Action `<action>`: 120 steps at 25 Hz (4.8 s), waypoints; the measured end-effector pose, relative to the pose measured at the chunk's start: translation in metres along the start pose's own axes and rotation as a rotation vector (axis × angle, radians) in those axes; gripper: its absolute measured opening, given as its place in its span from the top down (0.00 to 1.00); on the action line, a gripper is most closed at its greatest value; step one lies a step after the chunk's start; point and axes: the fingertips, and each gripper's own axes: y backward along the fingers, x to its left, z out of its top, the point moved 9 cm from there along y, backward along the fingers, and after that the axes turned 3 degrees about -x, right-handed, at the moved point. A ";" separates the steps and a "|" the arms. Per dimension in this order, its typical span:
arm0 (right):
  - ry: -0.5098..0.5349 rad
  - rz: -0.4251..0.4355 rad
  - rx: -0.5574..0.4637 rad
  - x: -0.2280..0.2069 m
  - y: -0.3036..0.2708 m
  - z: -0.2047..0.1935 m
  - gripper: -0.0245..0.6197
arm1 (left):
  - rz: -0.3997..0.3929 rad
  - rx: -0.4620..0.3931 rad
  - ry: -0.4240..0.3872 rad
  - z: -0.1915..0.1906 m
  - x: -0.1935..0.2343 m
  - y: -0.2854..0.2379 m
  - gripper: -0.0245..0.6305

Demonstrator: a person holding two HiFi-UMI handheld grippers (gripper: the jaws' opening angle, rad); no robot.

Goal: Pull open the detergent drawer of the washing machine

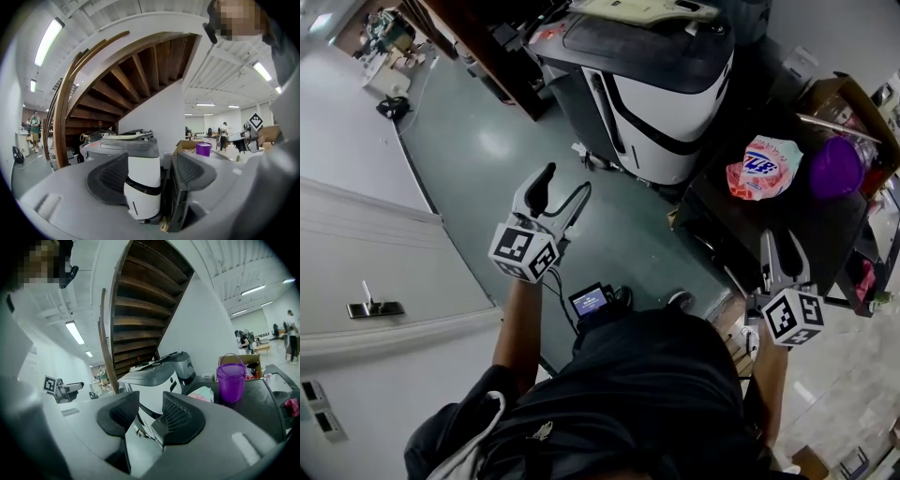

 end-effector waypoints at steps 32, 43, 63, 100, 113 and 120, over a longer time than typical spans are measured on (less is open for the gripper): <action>-0.338 -0.114 0.017 -0.042 -0.034 -0.090 0.75 | -0.197 0.047 -0.099 0.020 0.014 -0.104 0.39; -0.622 -0.213 -0.040 -0.023 -0.056 -0.193 0.74 | -0.301 0.089 -0.143 0.017 0.064 -0.120 0.39; -1.060 -0.212 -0.227 -0.048 -0.105 -0.351 0.69 | -0.367 0.239 -0.223 -0.009 0.082 -0.129 0.39; -0.968 0.200 -0.273 -0.035 -0.130 -0.380 0.53 | -0.386 0.406 -0.205 -0.059 0.082 -0.141 0.39; -1.023 0.186 -0.239 0.021 -0.081 -0.395 0.53 | -0.462 0.410 -0.184 -0.069 0.062 -0.164 0.39; -1.034 0.178 -0.113 0.022 -0.080 -0.394 0.52 | -0.518 0.373 -0.142 -0.072 0.044 -0.177 0.39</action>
